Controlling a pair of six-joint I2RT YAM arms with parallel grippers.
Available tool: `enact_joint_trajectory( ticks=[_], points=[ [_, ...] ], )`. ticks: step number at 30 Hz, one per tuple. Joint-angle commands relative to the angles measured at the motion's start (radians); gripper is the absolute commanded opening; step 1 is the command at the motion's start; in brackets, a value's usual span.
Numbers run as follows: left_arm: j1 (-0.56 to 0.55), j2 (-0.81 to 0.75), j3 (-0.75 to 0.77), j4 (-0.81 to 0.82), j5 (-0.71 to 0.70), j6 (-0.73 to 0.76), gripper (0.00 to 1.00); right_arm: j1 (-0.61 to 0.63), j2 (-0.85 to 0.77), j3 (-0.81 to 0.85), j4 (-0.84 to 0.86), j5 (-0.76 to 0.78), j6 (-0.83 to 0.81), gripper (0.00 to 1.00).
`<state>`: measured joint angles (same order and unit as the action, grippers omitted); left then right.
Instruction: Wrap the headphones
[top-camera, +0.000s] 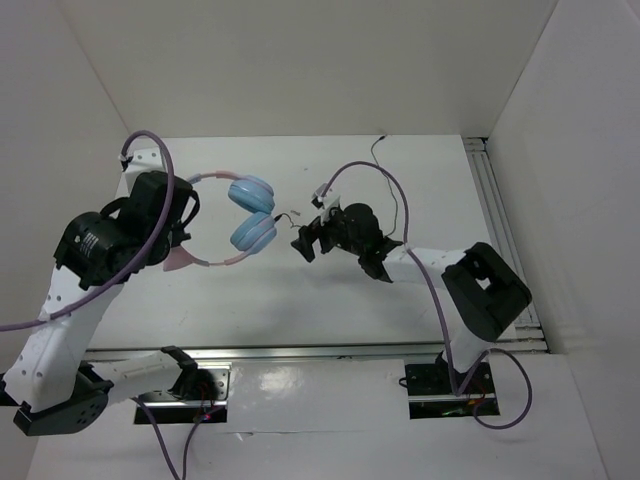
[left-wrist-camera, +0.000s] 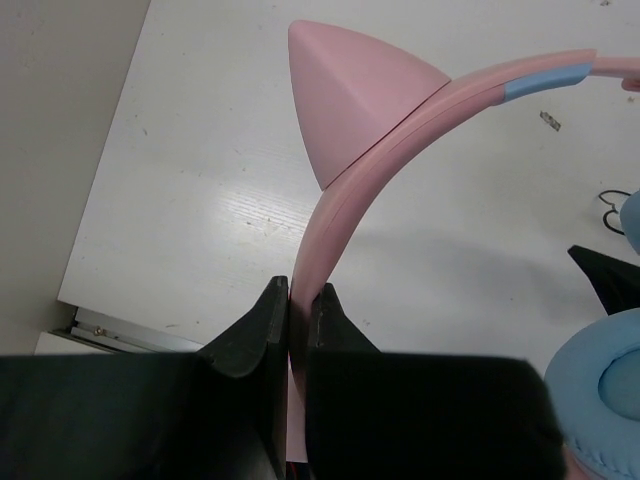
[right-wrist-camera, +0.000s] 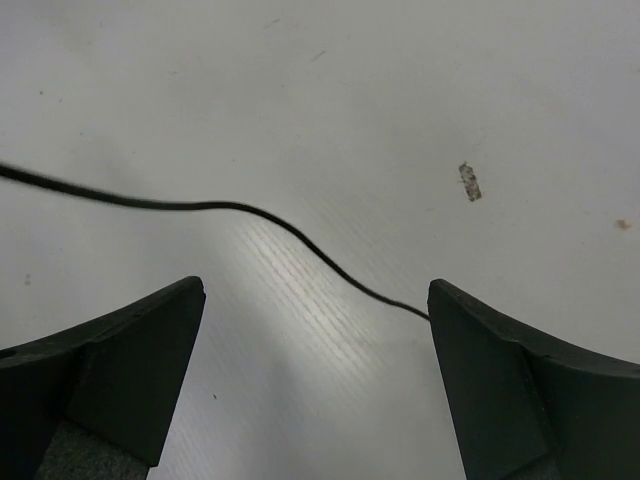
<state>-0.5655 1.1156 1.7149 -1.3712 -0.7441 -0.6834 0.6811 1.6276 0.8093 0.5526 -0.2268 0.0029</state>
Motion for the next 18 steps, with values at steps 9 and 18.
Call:
enact_joint_trajectory(
  ticks=[9, 18],
  points=[
    [0.015, -0.045, 0.011, 0.064, 0.02, 0.013, 0.0, -0.069, 0.25, 0.172, 0.196, -0.232, 0.097, 0.0],
    [0.015, -0.007, -0.147, 0.148, -0.063, 0.024, 0.0, -0.003, -0.167, -0.085, 0.019, 0.185, 0.022, 0.0]
  ],
)
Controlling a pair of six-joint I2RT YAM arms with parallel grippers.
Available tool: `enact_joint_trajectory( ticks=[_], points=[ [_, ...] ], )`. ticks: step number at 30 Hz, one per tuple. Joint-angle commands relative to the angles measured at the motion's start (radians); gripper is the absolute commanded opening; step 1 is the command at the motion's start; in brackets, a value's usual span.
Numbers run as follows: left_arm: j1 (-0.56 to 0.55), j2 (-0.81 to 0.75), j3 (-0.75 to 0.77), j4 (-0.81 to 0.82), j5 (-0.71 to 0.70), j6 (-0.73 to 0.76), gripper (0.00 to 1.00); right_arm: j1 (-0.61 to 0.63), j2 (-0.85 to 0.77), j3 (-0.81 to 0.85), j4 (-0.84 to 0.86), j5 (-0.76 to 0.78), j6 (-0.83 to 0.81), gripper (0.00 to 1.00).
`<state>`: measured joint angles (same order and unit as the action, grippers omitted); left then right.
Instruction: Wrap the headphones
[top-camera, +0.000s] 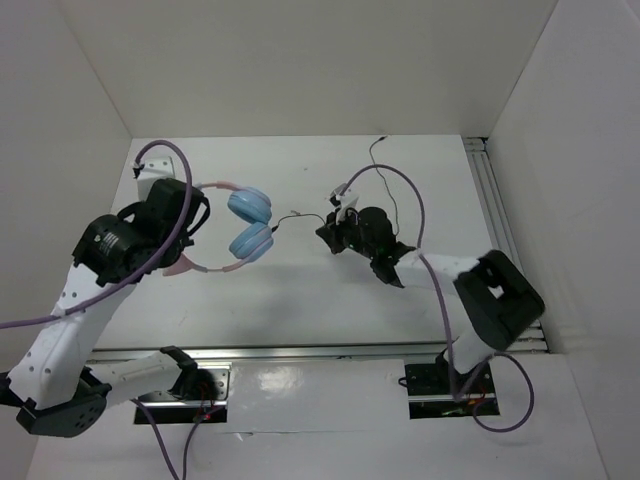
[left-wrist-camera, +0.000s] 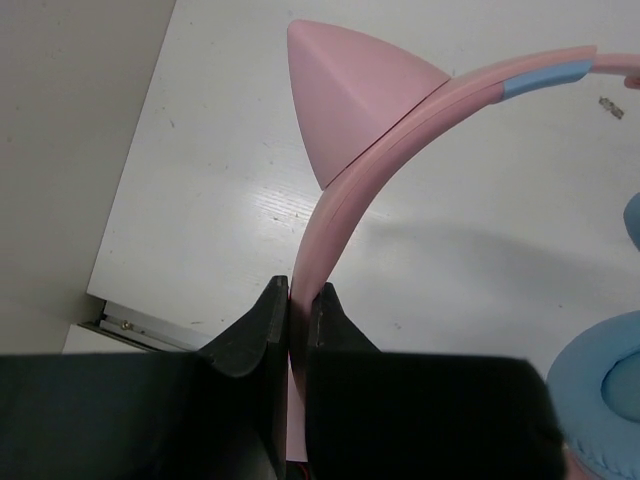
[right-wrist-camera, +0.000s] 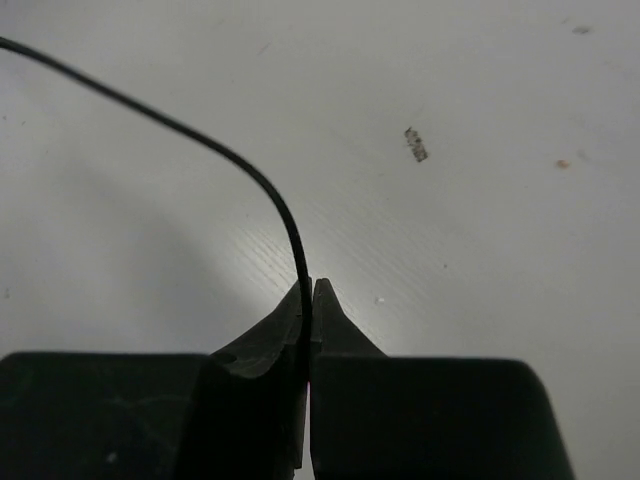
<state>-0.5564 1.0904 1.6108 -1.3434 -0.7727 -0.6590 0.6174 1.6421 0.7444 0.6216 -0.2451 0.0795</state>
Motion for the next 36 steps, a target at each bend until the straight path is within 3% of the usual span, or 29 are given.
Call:
enact_joint_trajectory(
  ticks=[1, 7, 9, 15, 18, 23, 28, 32, 36],
  points=[
    [0.006, 0.034, -0.09, 0.157, -0.034, -0.001, 0.0, 0.083, -0.262, -0.02, -0.08, 0.287, -0.067, 0.0],
    [-0.135, 0.204, -0.19, 0.178, -0.175, -0.074, 0.0, 0.249, -0.467, 0.001, -0.315, 0.558, -0.129, 0.0],
    [-0.135, 0.244, -0.216, 0.178, -0.188, -0.086, 0.0, 0.289, -0.534, 0.01, -0.351, 0.611, -0.144, 0.0],
    [-0.145, 0.345, -0.226, 0.167, -0.188, -0.096, 0.0, 0.361, -0.64, 0.085, -0.488, 0.664, -0.205, 0.0],
    [-0.157, 0.324, -0.239, 0.223, -0.104, -0.035, 0.0, 0.37, -0.651, 0.104, -0.534, 0.644, -0.237, 0.0],
    [-0.233, 0.191, -0.369, 0.511, 0.174, 0.258, 0.0, 0.37, -0.642, 0.104, -0.543, 0.635, -0.296, 0.0],
    [-0.322, 0.212, -0.381, 0.529, 0.347, 0.329, 0.0, 0.37, -0.653, 0.095, -0.52, 0.581, -0.327, 0.0],
    [-0.376, 0.232, -0.371, 0.529, 0.359, 0.352, 0.0, 0.37, -0.653, 0.095, -0.531, 0.601, -0.348, 0.0],
    [-0.425, 0.138, -0.384, 0.569, 0.513, 0.421, 0.0, 0.37, -0.64, 0.084, -0.531, 0.569, -0.357, 0.0]
  ],
)
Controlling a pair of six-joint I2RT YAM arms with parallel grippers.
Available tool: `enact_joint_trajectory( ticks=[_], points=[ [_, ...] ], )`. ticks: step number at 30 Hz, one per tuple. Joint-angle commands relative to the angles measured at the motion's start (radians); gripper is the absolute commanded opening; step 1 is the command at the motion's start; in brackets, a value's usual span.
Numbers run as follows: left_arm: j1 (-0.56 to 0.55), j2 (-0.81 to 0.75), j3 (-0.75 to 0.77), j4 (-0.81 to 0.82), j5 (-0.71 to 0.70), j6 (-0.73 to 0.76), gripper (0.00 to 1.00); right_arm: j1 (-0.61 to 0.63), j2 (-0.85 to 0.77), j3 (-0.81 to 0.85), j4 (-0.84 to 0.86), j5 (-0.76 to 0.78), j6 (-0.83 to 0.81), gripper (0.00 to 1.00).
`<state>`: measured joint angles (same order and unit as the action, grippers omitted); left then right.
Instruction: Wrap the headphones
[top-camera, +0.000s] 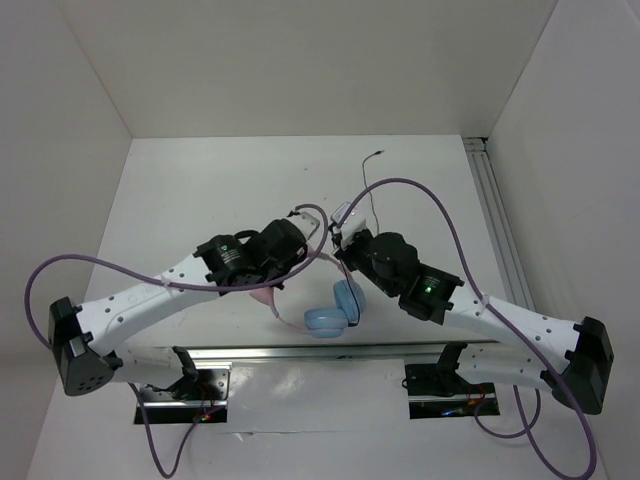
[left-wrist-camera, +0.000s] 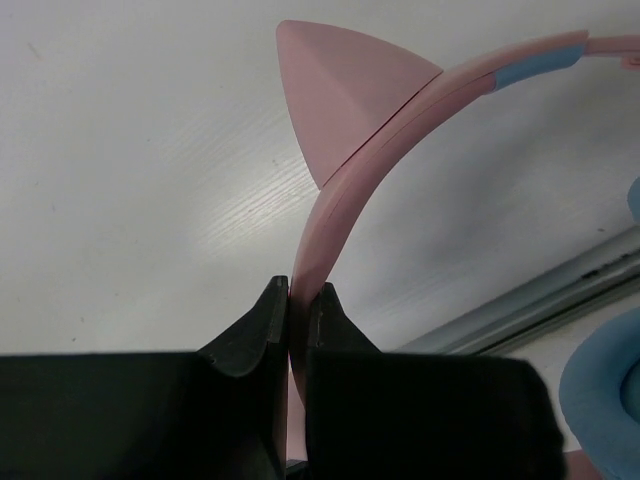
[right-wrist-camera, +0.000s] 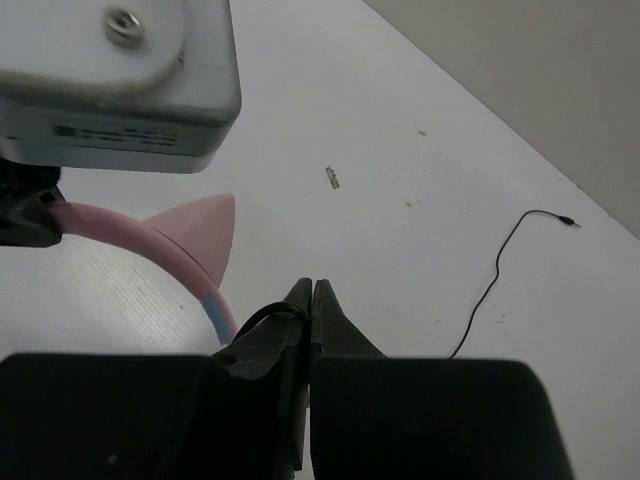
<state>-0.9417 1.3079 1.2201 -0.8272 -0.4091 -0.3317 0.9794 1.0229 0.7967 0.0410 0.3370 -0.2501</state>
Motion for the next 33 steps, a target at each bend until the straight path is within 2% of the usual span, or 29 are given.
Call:
enact_joint_trajectory(
  ticks=[1, 6, 12, 16, 20, 22, 26, 27, 33],
  points=[
    [-0.049, -0.111, 0.007, 0.053, 0.183, 0.094, 0.0, -0.004, 0.002, 0.032, 0.049, -0.047, -0.028, 0.0],
    [-0.098, -0.188, -0.002, 0.071, 0.217, 0.129, 0.0, -0.034, 0.057, 0.061, -0.003, -0.124, -0.028, 0.0],
    [-0.098, -0.255, -0.002, 0.08, 0.207, 0.129, 0.0, -0.1, 0.071, 0.061, -0.012, -0.219, -0.009, 0.0],
    [-0.107, -0.28, -0.011, 0.089, 0.216, 0.138, 0.0, -0.153, 0.08, 0.088, -0.03, -0.364, -0.009, 0.0],
    [-0.108, -0.3, -0.011, 0.089, 0.225, 0.138, 0.0, -0.223, 0.118, 0.116, -0.05, -0.632, -0.009, 0.0],
    [-0.108, -0.312, -0.011, 0.089, 0.225, 0.138, 0.0, -0.249, 0.131, 0.116, -0.05, -0.712, 0.0, 0.0],
    [-0.108, -0.357, -0.011, 0.121, 0.201, 0.138, 0.0, -0.314, 0.161, 0.072, 0.071, -0.909, 0.049, 0.0],
    [-0.108, -0.367, -0.011, 0.132, 0.185, 0.138, 0.0, -0.314, 0.17, 0.059, 0.107, -0.934, 0.064, 0.02],
    [-0.108, -0.4, 0.01, 0.152, 0.153, 0.128, 0.0, -0.323, 0.311, 0.027, 0.354, -1.067, 0.17, 0.02]
  ],
)
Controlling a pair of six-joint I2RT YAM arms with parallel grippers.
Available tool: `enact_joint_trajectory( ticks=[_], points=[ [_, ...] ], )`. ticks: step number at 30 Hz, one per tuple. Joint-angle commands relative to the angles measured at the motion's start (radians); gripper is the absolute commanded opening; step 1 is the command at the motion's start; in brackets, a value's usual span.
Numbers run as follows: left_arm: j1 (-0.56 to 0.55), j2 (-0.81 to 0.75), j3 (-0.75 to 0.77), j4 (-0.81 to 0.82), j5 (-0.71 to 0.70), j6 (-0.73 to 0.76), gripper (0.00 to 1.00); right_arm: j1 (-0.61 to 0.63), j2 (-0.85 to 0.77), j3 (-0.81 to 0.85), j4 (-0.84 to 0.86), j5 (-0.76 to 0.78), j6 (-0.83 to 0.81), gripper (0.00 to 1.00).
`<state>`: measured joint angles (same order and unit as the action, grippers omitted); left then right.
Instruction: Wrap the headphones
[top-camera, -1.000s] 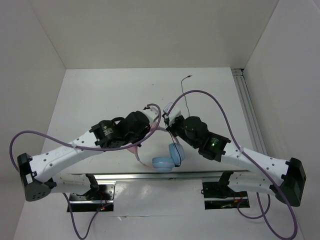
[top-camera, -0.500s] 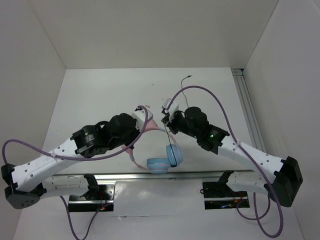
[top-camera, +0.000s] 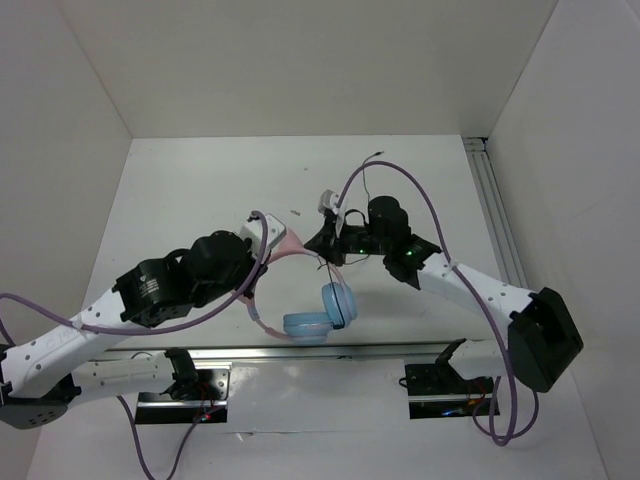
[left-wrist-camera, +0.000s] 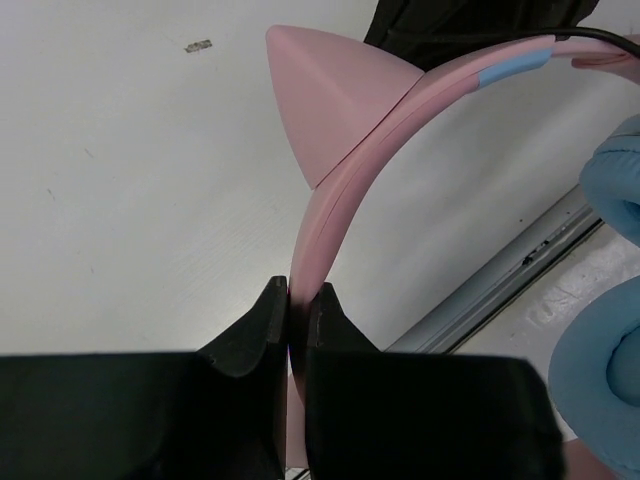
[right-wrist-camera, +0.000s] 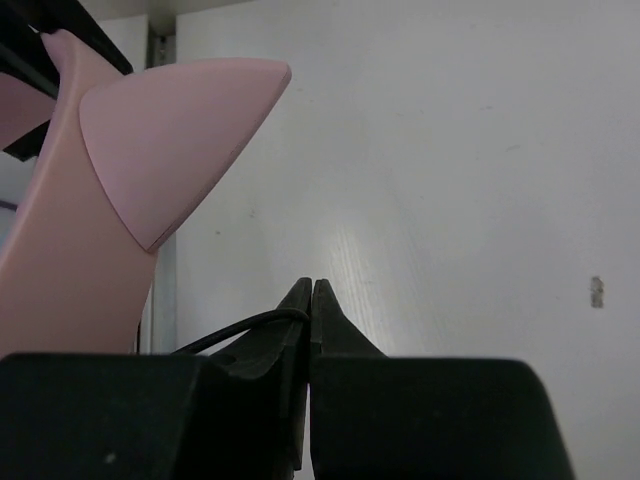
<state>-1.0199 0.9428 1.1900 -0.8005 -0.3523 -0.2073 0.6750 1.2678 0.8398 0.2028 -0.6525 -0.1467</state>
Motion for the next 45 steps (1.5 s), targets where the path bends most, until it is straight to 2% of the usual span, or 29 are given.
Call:
enact_joint_trajectory(
  ticks=[1, 5, 6, 9, 14, 19, 23, 27, 30, 31, 34, 37, 38, 42, 45],
  points=[
    [-0.029, -0.035, 0.049, 0.135, 0.085, 0.003, 0.0, -0.018, 0.106, -0.025, 0.225, -0.094, 0.081, 0.02],
    [-0.029, -0.035, 0.071, 0.135, 0.076, -0.015, 0.0, -0.018, 0.214, -0.036, 0.487, -0.162, 0.186, 0.4],
    [-0.029, -0.035, 0.082, 0.135, 0.076, -0.029, 0.0, -0.018, 0.238, -0.036, 0.524, -0.176, 0.226, 0.45],
    [-0.029, -0.006, 0.131, 0.119, 0.064, -0.067, 0.0, -0.018, 0.346, -0.021, 0.63, -0.219, 0.284, 0.47],
    [-0.029, 0.03, 0.197, 0.087, 0.007, -0.119, 0.0, -0.028, 0.499, -0.001, 0.737, -0.193, 0.328, 0.49],
    [-0.029, 0.048, 0.244, 0.076, -0.025, -0.155, 0.0, -0.087, 0.616, 0.002, 0.891, -0.209, 0.418, 0.49],
    [-0.029, 0.057, 0.286, 0.067, -0.117, -0.217, 0.0, -0.109, 0.703, 0.002, 0.955, -0.229, 0.453, 0.49],
    [-0.029, 0.048, 0.306, 0.095, -0.25, -0.276, 0.0, -0.118, 0.818, 0.002, 1.071, -0.23, 0.519, 0.4],
    [-0.029, 0.037, 0.306, 0.132, -0.313, -0.32, 0.0, -0.118, 0.877, -0.036, 1.176, -0.219, 0.604, 0.09],
    [-0.029, 0.037, 0.306, 0.144, -0.313, -0.32, 0.0, -0.118, 0.887, -0.047, 1.26, -0.204, 0.654, 0.02],
    [-0.029, 0.051, 0.306, 0.158, -0.375, -0.362, 0.0, -0.118, 0.897, -0.096, 1.391, -0.164, 0.717, 0.0],
    [-0.019, 0.083, 0.33, 0.114, -0.505, -0.449, 0.0, -0.118, 0.851, -0.157, 1.4, -0.11, 0.717, 0.0],
    [-0.008, 0.111, 0.341, 0.087, -0.534, -0.515, 0.0, -0.118, 0.828, -0.175, 1.361, -0.093, 0.699, 0.0],
    [0.145, 0.178, 0.35, 0.058, -0.545, -0.598, 0.0, -0.059, 0.655, -0.263, 1.241, 0.02, 0.673, 0.0],
    [0.242, 0.244, 0.35, 0.069, -0.505, -0.644, 0.0, 0.018, 0.553, -0.286, 1.024, 0.175, 0.629, 0.0]
  ],
)
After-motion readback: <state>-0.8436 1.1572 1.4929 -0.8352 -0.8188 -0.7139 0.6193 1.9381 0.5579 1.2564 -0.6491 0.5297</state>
